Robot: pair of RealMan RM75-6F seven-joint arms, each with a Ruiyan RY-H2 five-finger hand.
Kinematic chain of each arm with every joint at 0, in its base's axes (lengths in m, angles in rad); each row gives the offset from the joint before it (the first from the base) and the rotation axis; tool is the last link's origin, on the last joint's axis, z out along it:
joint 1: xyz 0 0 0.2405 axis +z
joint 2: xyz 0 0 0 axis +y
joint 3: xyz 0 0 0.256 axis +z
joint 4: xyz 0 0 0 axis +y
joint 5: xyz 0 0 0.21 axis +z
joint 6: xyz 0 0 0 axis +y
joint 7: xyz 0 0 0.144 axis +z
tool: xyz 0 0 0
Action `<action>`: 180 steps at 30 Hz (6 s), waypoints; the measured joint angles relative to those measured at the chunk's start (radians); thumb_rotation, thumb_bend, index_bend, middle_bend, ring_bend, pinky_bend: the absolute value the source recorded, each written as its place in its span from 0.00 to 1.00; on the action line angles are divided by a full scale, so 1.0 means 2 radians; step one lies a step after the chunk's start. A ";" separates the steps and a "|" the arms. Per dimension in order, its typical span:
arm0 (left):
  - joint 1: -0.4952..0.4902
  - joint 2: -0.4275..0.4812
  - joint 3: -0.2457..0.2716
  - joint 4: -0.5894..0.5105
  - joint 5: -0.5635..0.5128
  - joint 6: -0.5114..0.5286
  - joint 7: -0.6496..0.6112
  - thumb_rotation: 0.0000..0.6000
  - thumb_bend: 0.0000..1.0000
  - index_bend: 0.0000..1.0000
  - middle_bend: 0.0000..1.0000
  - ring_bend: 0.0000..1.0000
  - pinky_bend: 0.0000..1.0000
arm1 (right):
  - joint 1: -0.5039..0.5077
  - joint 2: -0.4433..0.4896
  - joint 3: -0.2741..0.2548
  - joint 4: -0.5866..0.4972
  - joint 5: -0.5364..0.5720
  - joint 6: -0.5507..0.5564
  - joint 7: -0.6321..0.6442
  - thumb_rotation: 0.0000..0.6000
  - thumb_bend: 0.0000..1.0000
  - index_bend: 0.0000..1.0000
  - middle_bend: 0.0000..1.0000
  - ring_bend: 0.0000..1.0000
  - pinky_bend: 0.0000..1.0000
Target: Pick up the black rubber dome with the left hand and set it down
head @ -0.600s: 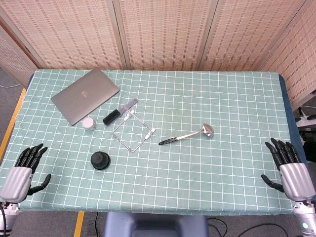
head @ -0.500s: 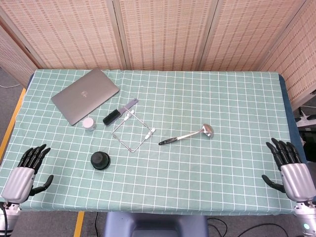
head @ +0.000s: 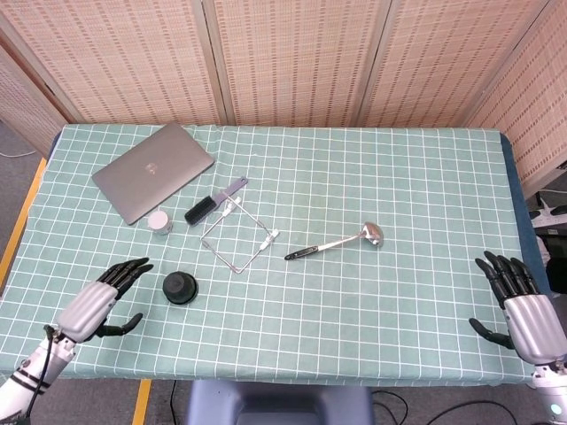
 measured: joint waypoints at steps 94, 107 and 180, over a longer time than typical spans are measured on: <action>-0.346 -0.132 0.131 0.037 -0.475 -0.196 0.398 1.00 0.29 0.49 0.53 0.34 0.47 | 0.000 0.016 -0.027 -0.007 -0.042 0.010 0.042 1.00 0.11 0.00 0.00 0.00 0.00; -0.311 -0.119 0.121 0.028 -0.428 -0.178 0.388 1.00 0.32 0.69 0.74 0.49 0.59 | -0.001 0.018 -0.031 -0.007 -0.049 0.013 0.046 1.00 0.11 0.00 0.00 0.00 0.00; -0.131 -0.120 -0.027 0.073 -0.260 -0.124 0.519 1.00 0.40 0.78 0.86 0.61 0.67 | 0.004 0.015 -0.034 -0.010 -0.046 -0.002 0.041 1.00 0.11 0.00 0.00 0.00 0.00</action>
